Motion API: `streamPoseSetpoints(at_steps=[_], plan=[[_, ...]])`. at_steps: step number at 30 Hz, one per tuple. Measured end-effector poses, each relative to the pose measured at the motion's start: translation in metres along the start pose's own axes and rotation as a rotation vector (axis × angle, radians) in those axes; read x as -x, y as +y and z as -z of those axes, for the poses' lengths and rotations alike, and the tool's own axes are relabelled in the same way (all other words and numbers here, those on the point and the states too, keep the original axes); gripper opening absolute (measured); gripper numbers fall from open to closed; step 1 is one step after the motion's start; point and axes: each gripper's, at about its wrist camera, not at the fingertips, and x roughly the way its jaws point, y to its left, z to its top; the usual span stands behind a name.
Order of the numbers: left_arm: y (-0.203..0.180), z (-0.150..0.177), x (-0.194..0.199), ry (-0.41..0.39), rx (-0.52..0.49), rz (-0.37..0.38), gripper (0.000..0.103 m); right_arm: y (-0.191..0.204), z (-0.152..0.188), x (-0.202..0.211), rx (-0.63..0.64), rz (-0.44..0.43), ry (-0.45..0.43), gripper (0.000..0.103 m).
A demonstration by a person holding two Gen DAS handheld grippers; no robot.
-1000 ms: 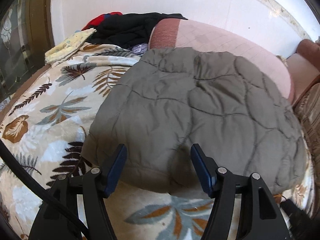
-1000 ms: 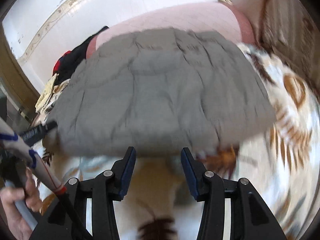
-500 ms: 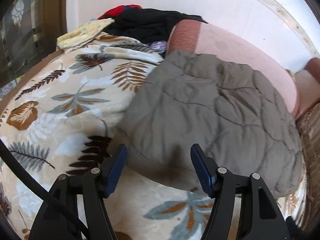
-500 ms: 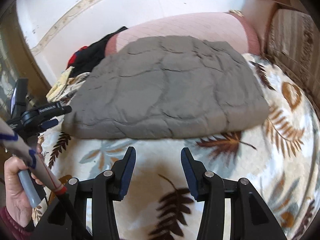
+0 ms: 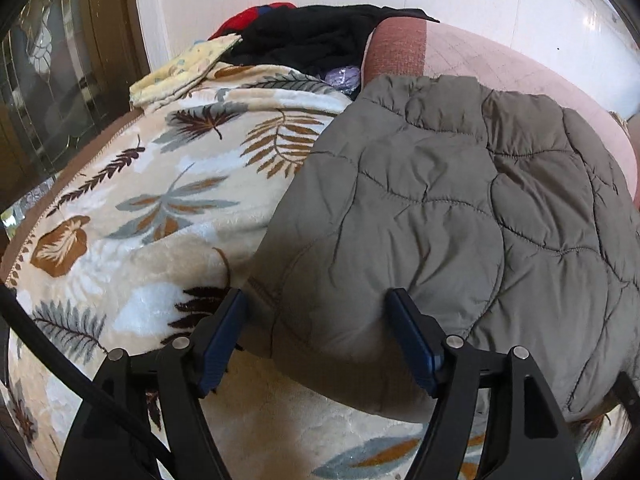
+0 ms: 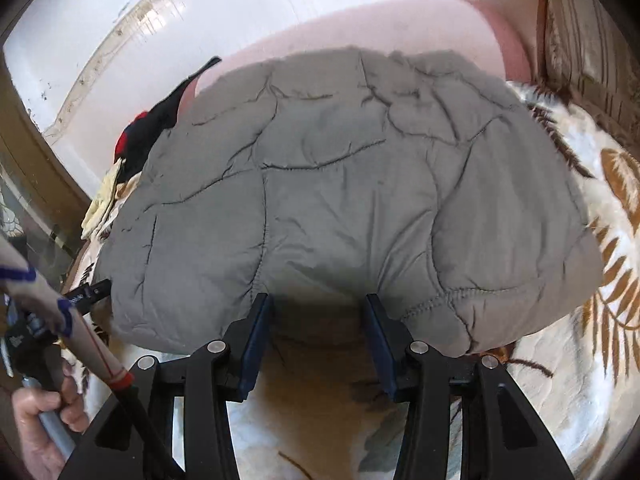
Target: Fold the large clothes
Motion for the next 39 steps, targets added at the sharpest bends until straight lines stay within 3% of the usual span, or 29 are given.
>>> streamPoseSetpoints(at_steps=[4,7,9,11,15,18,22,27,32,39], plan=[[0.007,-0.002,0.011,-0.029,0.035,0.020,0.072,-0.005,-0.009,0.032,-0.007,-0.014,-0.094,0.052],[0.014,-0.002,0.011,-0.023,0.046,0.008,0.073,-0.023,-0.013,0.044,-0.037,0.036,-0.117,0.052],[0.019,-0.001,0.006,0.004,0.066,0.017,0.073,-0.039,-0.015,0.046,-0.096,0.071,-0.102,0.052],[0.022,0.001,-0.004,0.058,0.083,0.048,0.073,-0.052,-0.013,0.041,-0.156,0.043,-0.069,0.052],[0.022,0.001,-0.002,0.068,0.074,0.056,0.074,-0.069,-0.007,0.026,-0.239,-0.026,0.014,0.052],[0.032,-0.003,0.009,0.059,0.114,0.094,0.074,-0.077,-0.012,0.044,-0.300,-0.073,-0.019,0.052],[0.050,-0.007,0.017,0.060,0.152,0.109,0.074,-0.097,-0.016,0.070,-0.364,-0.020,-0.096,0.053],[0.066,-0.003,0.012,0.102,0.168,0.139,0.074,-0.130,-0.007,0.079,-0.483,-0.014,-0.095,0.053],[0.068,0.001,0.002,0.122,0.149,0.122,0.074,-0.146,0.002,0.075,-0.578,-0.020,-0.065,0.053],[0.057,0.003,-0.007,0.127,0.091,0.080,0.076,-0.146,0.007,0.049,-0.593,-0.006,0.009,0.053]])
